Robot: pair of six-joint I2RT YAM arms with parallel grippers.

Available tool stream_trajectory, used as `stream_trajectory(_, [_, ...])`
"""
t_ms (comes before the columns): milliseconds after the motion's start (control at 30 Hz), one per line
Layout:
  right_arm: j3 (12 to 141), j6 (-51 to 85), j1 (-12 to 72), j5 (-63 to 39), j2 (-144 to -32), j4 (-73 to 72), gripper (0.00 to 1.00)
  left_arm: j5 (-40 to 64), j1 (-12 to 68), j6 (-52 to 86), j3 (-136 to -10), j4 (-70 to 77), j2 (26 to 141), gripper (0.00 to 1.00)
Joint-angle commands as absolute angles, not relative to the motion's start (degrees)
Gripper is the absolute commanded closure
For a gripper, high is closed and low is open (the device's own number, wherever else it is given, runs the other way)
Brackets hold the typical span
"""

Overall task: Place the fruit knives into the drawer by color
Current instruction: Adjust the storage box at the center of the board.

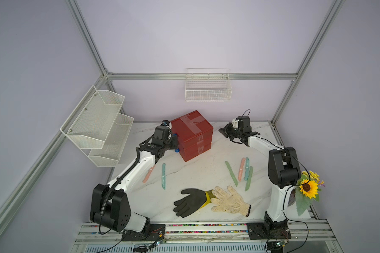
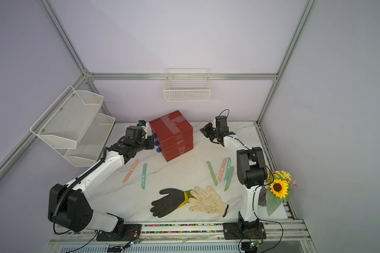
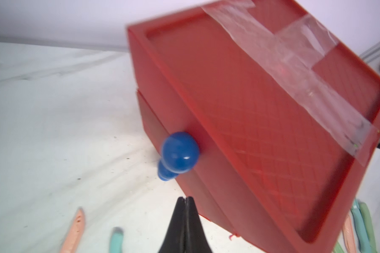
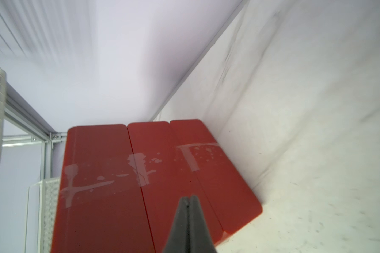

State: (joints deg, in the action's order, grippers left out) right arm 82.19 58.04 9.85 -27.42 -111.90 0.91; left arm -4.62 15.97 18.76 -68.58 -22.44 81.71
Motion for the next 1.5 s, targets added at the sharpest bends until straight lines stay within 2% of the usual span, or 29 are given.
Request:
stream_trajectory(0, [76.1,59.7,11.3,-26.3,-104.3,-0.6,1.00,-10.3,12.6,15.9,-72.5,-24.0,79.2,1.00])
stream_trajectory(233, [67.6,62.1,17.1,-32.2,-98.1,-3.5,1.00,-12.0,9.2,12.8,-81.6,-21.4,86.9,1.00])
stream_trajectory(500, [68.8,63.0,20.9,-35.9,-99.2,-5.1,1.00,-9.2,3.1,18.3,-93.5,-17.5,102.4,1.00])
stream_trajectory(833, [75.2,61.8,20.9,-35.4,-104.5,-2.3,1.00,9.5,-0.2,22.9,-99.1,-6.5,116.0,1.00])
stream_trajectory(967, [78.7,60.9,20.9,-34.6,-106.9,-0.3,1.00,21.5,0.1,26.7,-100.8,-3.3,119.5,1.00])
stream_trajectory(1133, [81.8,59.8,20.6,-34.0,-109.7,2.5,1.00,27.1,2.4,26.9,-98.0,-1.8,118.9,1.00])
stream_trajectory(1467, [88.1,57.7,19.0,-32.1,-114.6,6.0,1.00,30.4,3.2,26.9,-84.5,2.4,109.4,1.00])
